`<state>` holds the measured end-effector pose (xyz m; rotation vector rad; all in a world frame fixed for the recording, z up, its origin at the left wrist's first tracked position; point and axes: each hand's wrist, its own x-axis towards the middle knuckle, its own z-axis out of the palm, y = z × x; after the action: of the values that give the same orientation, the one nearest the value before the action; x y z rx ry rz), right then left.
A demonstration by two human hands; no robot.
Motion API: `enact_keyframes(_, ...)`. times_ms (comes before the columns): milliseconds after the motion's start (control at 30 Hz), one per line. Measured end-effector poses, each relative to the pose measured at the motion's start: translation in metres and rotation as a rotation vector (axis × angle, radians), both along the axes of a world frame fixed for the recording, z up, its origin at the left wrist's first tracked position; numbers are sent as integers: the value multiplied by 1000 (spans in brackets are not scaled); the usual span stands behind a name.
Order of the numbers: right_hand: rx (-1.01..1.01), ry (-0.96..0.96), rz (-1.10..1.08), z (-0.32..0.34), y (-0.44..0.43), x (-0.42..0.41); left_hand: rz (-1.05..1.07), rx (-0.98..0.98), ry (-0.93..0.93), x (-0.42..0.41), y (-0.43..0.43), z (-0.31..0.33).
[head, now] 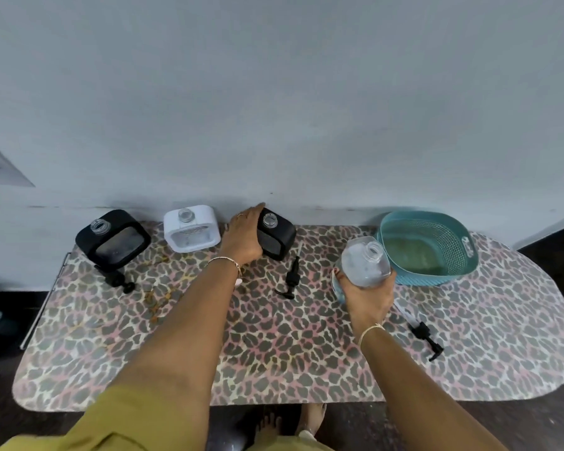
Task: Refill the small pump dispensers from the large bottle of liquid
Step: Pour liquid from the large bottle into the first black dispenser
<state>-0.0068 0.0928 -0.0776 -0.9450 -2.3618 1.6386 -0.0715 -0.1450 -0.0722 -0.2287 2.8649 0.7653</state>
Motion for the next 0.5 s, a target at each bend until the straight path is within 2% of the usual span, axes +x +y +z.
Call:
enact_keyframes(133,1,0,-15,-4,-2,-1,-84,-188,41,-13,-7,0)
enact_keyframes(233,7,4,-21,-3,-3,-2,-69,-210,110,-17,-8,0)
enact_keyframes(333,3,-11,-18,-2,-3,-2,-83,-138,141,-18,-9,2)
enact_keyframes(433,1,-8,-24,-1,-3,-3,-121,24,144,-11,-9,5)
enact_keyframes(500,-5,-3,-33,0,-2,-3,-71,156,174,-2,-6,8)
